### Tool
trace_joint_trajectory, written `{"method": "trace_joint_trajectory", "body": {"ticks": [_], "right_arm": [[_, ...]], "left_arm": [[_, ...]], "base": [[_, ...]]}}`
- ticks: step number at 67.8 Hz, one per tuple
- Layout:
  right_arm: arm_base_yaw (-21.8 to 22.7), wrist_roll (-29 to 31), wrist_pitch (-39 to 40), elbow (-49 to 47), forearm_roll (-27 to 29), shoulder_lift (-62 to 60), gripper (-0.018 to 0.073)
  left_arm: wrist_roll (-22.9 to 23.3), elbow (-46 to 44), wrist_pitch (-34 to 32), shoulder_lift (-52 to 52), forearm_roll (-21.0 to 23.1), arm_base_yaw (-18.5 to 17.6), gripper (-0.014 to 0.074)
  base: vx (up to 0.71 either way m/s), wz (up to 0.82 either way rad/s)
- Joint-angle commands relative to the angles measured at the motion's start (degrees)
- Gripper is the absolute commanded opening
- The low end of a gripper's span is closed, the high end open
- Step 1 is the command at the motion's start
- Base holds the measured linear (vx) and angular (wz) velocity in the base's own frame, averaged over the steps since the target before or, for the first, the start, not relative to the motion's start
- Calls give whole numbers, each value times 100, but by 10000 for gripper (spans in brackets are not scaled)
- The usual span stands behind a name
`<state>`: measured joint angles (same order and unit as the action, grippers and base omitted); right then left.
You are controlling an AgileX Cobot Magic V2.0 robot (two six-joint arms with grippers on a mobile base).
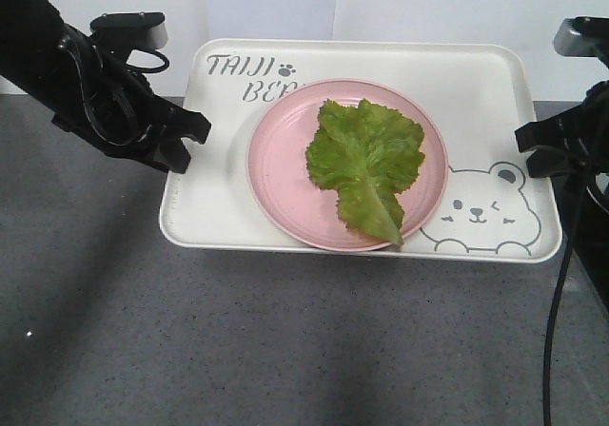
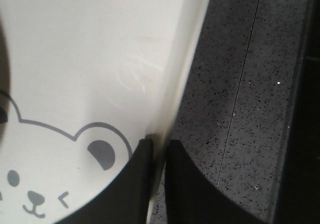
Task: Transfer vegetables to tray and serve
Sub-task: 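Carry the tray over the grey countertop with both grippers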
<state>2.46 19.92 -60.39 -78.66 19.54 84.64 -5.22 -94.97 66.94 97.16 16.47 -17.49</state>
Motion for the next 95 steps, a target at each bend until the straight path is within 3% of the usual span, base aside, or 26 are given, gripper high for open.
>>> {"method": "trace_joint_trajectory", "body": {"ticks": [1, 95], "right_arm": [[-179, 283, -89, -158, 1181, -235, -6], [-179, 283, -82, -158, 1181, -235, -6]], "left_arm": [[-151, -191, -464, -278, 1341, -225, -6], [-151, -191, -464, -278, 1341, -225, -6]], "base": [[4, -1], [3, 0]]}}
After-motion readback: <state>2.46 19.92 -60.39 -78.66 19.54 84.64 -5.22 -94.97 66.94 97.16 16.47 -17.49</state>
